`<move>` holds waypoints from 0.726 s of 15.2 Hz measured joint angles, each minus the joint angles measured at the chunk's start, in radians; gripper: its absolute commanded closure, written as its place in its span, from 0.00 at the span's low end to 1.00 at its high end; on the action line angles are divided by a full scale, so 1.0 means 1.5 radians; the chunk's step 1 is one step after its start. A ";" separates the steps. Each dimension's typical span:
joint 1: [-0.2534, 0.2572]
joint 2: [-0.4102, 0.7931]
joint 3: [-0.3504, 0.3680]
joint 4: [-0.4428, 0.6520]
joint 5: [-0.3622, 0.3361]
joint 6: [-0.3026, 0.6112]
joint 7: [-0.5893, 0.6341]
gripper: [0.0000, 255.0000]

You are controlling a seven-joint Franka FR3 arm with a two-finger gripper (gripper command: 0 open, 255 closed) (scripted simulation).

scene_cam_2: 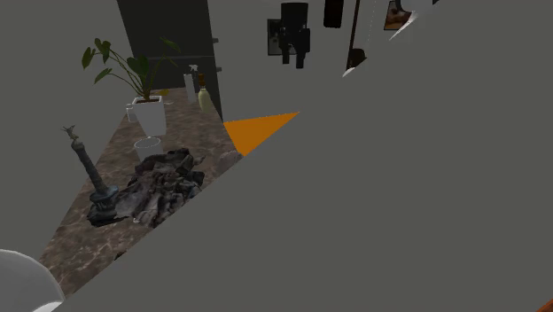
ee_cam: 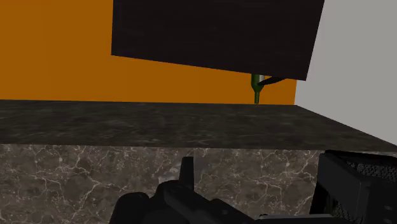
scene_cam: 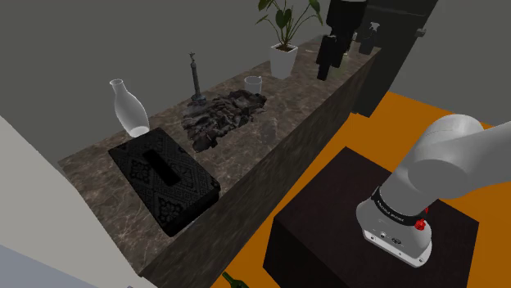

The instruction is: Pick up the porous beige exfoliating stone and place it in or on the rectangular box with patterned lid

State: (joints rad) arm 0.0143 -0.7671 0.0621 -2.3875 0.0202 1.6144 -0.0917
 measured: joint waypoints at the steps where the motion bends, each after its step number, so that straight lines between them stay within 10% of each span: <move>1: 0.000 0.000 0.000 0.000 0.000 0.000 0.000 0.00; 11: -0.053 0.131 0.029 -0.077 0.033 0.232 0.151 0.00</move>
State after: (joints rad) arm -0.0648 -0.5708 0.1060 -2.5024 0.0694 1.9625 0.1347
